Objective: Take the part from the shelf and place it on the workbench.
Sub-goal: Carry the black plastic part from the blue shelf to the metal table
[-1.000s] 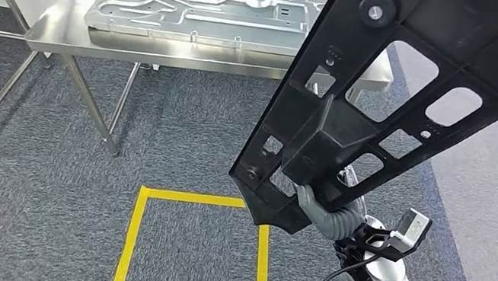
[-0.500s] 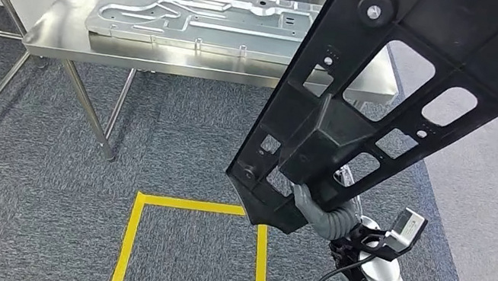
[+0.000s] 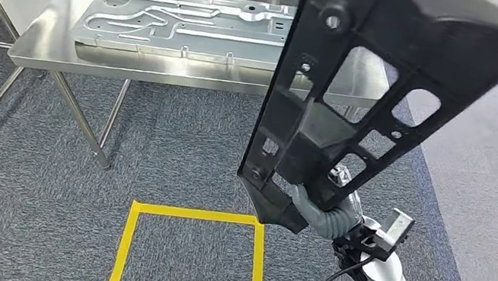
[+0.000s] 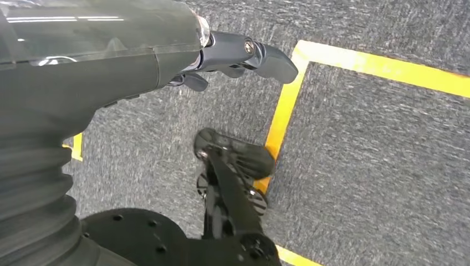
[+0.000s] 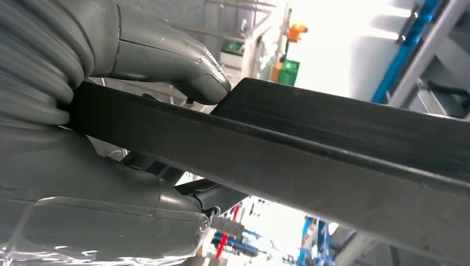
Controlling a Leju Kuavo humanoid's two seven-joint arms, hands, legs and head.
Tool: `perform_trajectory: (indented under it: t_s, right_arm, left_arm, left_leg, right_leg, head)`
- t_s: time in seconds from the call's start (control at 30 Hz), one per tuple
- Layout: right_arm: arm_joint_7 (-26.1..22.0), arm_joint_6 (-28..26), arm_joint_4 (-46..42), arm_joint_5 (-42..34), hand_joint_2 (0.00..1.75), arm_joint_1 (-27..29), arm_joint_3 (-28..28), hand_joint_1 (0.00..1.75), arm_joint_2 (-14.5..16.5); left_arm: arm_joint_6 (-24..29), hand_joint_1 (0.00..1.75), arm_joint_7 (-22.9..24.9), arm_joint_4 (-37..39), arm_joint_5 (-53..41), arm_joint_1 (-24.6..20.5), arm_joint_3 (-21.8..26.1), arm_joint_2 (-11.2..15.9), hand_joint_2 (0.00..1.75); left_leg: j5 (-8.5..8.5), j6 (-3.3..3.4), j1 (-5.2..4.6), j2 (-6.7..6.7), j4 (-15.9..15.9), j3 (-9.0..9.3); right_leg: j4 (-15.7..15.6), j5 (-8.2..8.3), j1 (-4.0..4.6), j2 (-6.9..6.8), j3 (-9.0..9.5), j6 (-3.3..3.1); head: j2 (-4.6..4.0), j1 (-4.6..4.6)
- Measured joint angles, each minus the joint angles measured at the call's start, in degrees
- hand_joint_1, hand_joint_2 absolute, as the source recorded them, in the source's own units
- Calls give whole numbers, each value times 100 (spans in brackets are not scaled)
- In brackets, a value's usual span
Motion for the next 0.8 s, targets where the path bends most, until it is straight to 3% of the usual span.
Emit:
perform_trajectory:
  t_s: [0.03, 0.1, 0.17, 0.3, 0.37, 0.47, 0.5, 0.53, 0.6, 0.67, 0.8]
  right_arm:
    - [3, 7, 2, 13, 175, 0, 4, 175, 0]
    - [4, 27, 4, 0, 175, -9, 9, 175, 0]
    - [4, 28, 1, -8, 175, -23, 10, 175, -1]
    - [27, 11, -46, -12, 175, -31, 5, 175, -2]
    - [36, 1, -84, -15, 175, -38, -3, 175, 16]
    - [38, -7, -102, -21, 175, -6, -21, 175, 59]
    - [39, -8, -102, -24, 175, 8, -26, 175, 63]
    - [39, -8, -102, -27, 175, 19, -31, 175, 63]
    - [38, -8, -105, -33, 175, 27, -36, 175, 63]
    - [34, -9, -109, -40, 175, 33, -37, 175, 66]
    - [34, -7, -130, -44, 175, 39, -39, 175, 58]
  left_arm:
    - [0, 0, -4, 0, 0, 5, 0, -1, 175]
    - [1, 0, -13, 0, 0, 4, 0, 2, 175]
    - [-1, 0, -19, 0, 0, -2, 0, 6, 175]
    - [-3, 0, -23, 0, 0, 11, -2, 11, 175]
    - [-8, 0, -30, 0, -1, -7, -5, 11, 175]
    - [-13, 0, -36, 0, -2, -13, -10, 11, 175]
    - [-13, 0, -36, 0, -2, -6, -12, 11, 175]
    - [-14, 0, -36, 0, -2, -1, -13, 11, 175]
    - [-15, 0, -37, 0, -2, 2, -17, 8, 175]
    - [-15, 0, -37, 0, -1, -5, -21, 3, 175]
    - [-13, 0, -41, 0, 4, -8, -22, -2, 175]
  left_leg:
    - [191, 12, -1, 0, -239, 57]
    - [641, 58, -16, 2, -1020, 340]
    - [762, 135, -59, 3, -1491, 502]
    - [806, 302, -60, -28, -1631, 652]
    - [794, 345, -49, -41, -1659, 745]
    - [713, 366, -52, -65, -1658, 816]
    - [676, 360, -52, -78, -1657, 855]
    - [636, 351, -51, -90, -1655, 908]
    - [536, 318, -52, -103, -1652, 1032]
    - [445, 258, -54, -111, -1651, 1096]
    - [418, 123, -44, -89, -1450, 1096]
  right_leg:
    - [0, -28, 4, 2, 41, 8]
    - [-3, -89, 8, -9, 132, 34]
    - [-26, -125, 6, -14, 180, 87]
    - [132, -145, -8, 18, 192, 231]
    - [599, -354, -21, 59, -49, 268]
    - [1522, -686, -38, 88, -710, 296]
    - [1553, -644, -47, 90, -814, 300]
    - [1378, -489, -56, 90, -813, 300]
    - [640, 38, -58, 88, -604, 282]
    - [120, 284, -23, 80, -445, 223]
    - [-22, 279, -6, 80, -309, 69]
  head:
    - [0, 0]
    - [0, 1]
    - [0, 1]
    - [0, 1]
    - [0, 2]
    - [0, 2]
    - [0, 2]
    - [0, 2]
    - [0, 2]
    - [0, 2]
    - [0, 1]
